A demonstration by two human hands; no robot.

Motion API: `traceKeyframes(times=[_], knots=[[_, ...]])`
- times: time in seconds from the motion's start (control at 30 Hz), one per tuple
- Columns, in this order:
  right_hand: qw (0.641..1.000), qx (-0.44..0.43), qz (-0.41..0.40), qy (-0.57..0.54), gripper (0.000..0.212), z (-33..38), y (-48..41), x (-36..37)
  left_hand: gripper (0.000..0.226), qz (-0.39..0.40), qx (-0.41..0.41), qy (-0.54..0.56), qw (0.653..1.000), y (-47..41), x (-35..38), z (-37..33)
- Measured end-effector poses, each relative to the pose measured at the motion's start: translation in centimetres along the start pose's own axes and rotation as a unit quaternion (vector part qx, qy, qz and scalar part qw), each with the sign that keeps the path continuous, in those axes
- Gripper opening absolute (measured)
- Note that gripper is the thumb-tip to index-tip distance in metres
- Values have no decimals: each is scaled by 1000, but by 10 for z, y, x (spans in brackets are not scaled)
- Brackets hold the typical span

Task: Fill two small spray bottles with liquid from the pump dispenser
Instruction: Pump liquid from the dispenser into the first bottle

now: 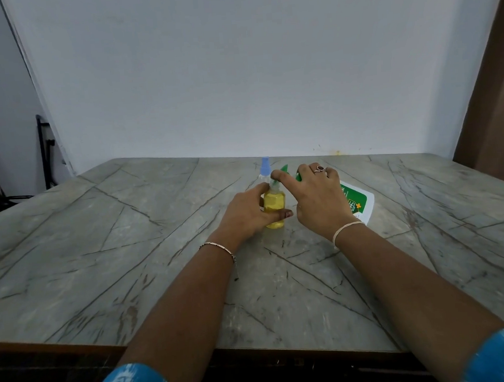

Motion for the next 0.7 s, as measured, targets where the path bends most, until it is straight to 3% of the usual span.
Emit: traceKeyframes(times=[0.33,0.47,0.57,0.7], knots=[[995,54,-43,-65,90,-21,1,-8,76,3,19,18,1000,0,0,-1],[983,91,-75,-143,98,-33,2,-14,79,2,24,24,999,-1,0,2],[957,145,-104,-230,97,-49,3,-16,84,-2,18,33,999,-3,0,4],[890,217,-145,-374,93,-68,10,-8,89,-6,4,43,999,-5,0,8]])
Point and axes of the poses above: each hand's wrist, its own y-axis away from the middle knuckle, its own x-axis out of the palm, z = x × y, the point moved 9 cm from there along -y, towards the middle knuckle, and after that the axes turned 12 degrees about y, right-handed, at the moved point
